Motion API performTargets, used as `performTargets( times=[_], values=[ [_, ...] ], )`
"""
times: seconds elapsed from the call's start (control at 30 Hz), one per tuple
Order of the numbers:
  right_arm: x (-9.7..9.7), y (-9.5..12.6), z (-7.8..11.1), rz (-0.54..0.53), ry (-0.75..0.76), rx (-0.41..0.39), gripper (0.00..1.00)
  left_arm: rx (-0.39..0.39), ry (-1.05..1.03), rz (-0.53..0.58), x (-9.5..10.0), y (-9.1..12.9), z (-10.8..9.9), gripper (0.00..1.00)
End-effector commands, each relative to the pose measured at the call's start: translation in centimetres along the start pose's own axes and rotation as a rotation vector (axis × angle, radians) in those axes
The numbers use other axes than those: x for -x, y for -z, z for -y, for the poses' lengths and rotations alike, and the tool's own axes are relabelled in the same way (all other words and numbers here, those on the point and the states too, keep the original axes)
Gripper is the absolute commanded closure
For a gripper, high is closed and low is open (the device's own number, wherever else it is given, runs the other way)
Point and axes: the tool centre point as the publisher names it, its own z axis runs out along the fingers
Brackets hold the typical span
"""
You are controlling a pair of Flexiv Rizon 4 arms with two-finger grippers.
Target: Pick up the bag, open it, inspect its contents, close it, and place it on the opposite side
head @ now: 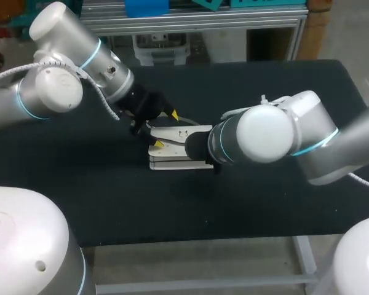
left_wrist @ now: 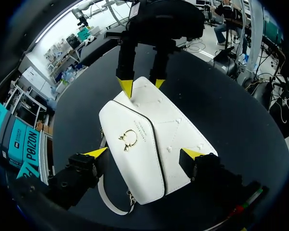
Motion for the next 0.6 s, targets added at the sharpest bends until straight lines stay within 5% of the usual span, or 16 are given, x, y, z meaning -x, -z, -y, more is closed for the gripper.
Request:
performTargets(
  times=[0.03, 0.23, 0.33, 0.6],
  values=[
    [0.2, -0.6, -0.2, -0.003, 0.008, 0.004, 0.55, -0.005, 0.002, -0.002, 0.3, -0.2, -0.3, 0.0],
    [-0.2, -0.9, -0.4, -0.009, 0.016, 0.014, 0.65, -0.013, 0.01, -0.002, 0.2, -0.3, -0.5, 0.0],
    [-0.4, -0.9, -0.5, -0.011, 0.023, 0.017, 1.0, -0.015, 0.012, -0.005, 0.3, -0.3, -0.6, 0.0],
    [-1.1, -1.0, -0.6, -0.021, 0.023, 0.022, 1.0, -0.019, -0.007, 0.002, 0.3, -0.2, -0.5, 0.0]
  ],
)
